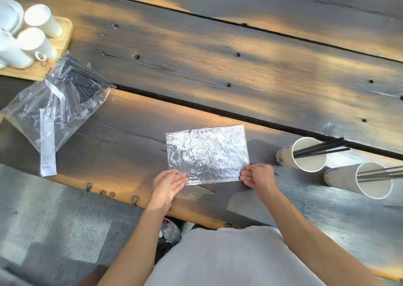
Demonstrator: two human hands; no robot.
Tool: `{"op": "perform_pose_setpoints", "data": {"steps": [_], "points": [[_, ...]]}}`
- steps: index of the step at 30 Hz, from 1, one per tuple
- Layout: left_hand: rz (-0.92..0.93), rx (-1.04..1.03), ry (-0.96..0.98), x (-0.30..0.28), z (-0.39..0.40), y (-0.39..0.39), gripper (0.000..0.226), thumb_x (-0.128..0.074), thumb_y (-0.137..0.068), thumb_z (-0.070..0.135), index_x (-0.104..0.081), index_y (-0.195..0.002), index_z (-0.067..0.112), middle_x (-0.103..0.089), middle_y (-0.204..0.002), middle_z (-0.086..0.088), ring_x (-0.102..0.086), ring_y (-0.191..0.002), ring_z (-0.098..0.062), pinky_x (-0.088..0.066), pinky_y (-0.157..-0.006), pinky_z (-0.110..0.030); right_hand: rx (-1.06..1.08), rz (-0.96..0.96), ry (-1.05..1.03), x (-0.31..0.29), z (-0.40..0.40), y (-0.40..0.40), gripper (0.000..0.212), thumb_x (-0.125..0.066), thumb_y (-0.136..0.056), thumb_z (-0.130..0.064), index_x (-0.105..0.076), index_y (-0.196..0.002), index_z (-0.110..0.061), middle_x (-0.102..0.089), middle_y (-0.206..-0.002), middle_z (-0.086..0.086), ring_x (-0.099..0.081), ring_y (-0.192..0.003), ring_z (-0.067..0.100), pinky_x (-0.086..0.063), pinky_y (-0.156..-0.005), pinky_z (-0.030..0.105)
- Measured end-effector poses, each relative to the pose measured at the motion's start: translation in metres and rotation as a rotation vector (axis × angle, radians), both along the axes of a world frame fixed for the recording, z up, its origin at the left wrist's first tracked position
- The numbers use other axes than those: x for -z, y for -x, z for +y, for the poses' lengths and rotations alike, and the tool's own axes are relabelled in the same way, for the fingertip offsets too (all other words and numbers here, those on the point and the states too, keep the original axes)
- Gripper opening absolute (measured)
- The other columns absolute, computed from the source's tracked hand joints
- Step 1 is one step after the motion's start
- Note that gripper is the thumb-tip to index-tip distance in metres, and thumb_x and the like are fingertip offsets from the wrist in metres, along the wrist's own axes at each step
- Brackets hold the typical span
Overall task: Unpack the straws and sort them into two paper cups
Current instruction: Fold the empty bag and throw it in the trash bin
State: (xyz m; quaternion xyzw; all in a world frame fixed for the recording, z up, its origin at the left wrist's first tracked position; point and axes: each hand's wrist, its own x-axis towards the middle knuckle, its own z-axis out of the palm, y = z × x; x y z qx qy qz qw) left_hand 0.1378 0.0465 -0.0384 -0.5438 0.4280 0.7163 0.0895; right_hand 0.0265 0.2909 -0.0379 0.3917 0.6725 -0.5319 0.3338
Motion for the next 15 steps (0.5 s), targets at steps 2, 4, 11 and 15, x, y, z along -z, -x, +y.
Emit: {"op": "perform_pose_setpoints", "data": {"steps": [2, 4, 11, 15], "points": [[-0.030, 0.009, 0.079, -0.003, 0.001, 0.007, 0.015, -0.052, -0.102, 0.005, -0.061, -0.109, -0.003, -0.072, -0.095, -0.023, -0.072, -0.088, -0.034, -0.060, -0.074, -0.032, 0.014, 0.052, -0.034, 0.002, -0.001, -0.002, 0.022, -0.041, -0.093, 0.003, -0.056, -0.080, -0.006, -0.049, -0.057, 0.007, -0.047, -0.046, 0.017, -0.037, -0.035, 0.019], [-0.001, 0.093, 0.134, -0.007, 0.006, 0.022, 0.016, -0.055, -0.101, 0.007, -0.063, -0.111, -0.002, -0.072, -0.095, -0.021, -0.073, -0.086, -0.034, -0.061, -0.072, -0.029, 0.001, 0.107, -0.067, 0.000, -0.004, -0.005, 0.018, -0.044, -0.094, 0.000, -0.060, -0.086, -0.002, -0.060, -0.066, 0.013, -0.056, -0.056, 0.022, -0.046, -0.043, 0.023], [0.114, 0.212, -0.169, -0.013, 0.027, 0.099, 0.024, -0.051, -0.102, 0.011, -0.059, -0.125, 0.010, -0.072, -0.113, -0.021, -0.072, -0.099, -0.033, -0.058, -0.087, -0.039, -0.088, -0.025, 0.262, -0.009, -0.023, 0.001, 0.017, -0.055, -0.097, -0.018, -0.063, -0.106, -0.006, -0.076, -0.093, 0.019, -0.072, -0.073, 0.028, -0.057, -0.065, 0.032], [0.092, 0.133, -0.147, -0.003, 0.007, 0.119, 0.030, -0.045, -0.105, 0.010, -0.050, -0.133, 0.018, -0.072, -0.115, -0.020, -0.074, -0.101, -0.032, -0.055, -0.097, -0.045, -0.103, -0.044, 0.216, -0.007, -0.011, 0.010, 0.017, -0.049, -0.100, -0.019, -0.060, -0.111, -0.012, -0.077, -0.092, 0.013, -0.074, -0.076, 0.024, -0.052, -0.072, 0.033]]}}
